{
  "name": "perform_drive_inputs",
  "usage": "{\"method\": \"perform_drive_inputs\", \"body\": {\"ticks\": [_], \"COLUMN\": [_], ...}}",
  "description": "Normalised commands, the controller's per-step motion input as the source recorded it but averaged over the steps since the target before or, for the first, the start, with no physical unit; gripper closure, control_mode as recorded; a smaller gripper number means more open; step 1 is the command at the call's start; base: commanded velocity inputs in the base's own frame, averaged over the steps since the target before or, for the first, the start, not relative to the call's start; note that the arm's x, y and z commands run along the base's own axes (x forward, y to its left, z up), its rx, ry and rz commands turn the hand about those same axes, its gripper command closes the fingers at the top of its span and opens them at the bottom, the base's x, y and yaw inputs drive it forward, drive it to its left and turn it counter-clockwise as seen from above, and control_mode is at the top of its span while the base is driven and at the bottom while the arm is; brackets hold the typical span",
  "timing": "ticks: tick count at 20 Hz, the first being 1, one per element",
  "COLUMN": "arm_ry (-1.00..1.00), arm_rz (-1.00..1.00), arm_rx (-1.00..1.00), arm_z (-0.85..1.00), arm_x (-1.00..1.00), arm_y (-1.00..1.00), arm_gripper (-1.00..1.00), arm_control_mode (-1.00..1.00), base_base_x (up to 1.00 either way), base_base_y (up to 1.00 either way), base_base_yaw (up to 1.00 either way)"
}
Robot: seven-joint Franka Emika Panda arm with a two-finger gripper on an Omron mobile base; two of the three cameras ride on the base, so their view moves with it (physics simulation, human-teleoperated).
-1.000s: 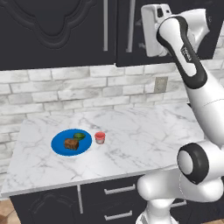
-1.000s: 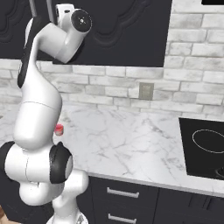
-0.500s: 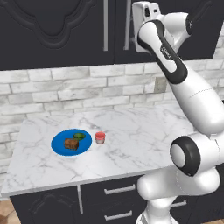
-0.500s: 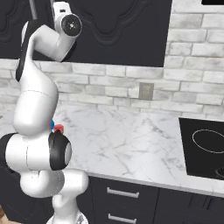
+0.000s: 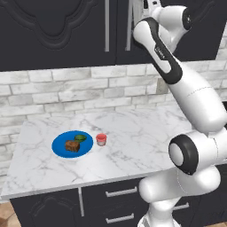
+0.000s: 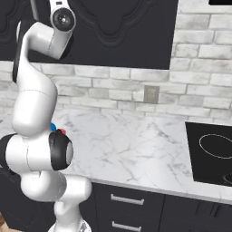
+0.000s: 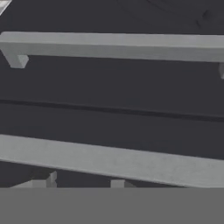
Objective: Pick the avocado and bread from the counter and place them on the plate. Then pick the jam from the cabinet and place it next to the plate. Lastly close the cabinet door.
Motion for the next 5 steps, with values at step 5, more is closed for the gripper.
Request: {"method": "perform_drive_inputs", "body": {"ticks": [5], "arm_ry": [0.00], "arm_rz": [0.00], "arm_rx": [0.00], "arm_z": [0.00], "arm_x": [-0.04], "arm_y": [0.03], "arm_gripper": [-1.00], "arm_control_mode": [-1.00], "base_base_x": [0.00], "base_base_y": [0.00], "base_base_yaw": [0.00]}}
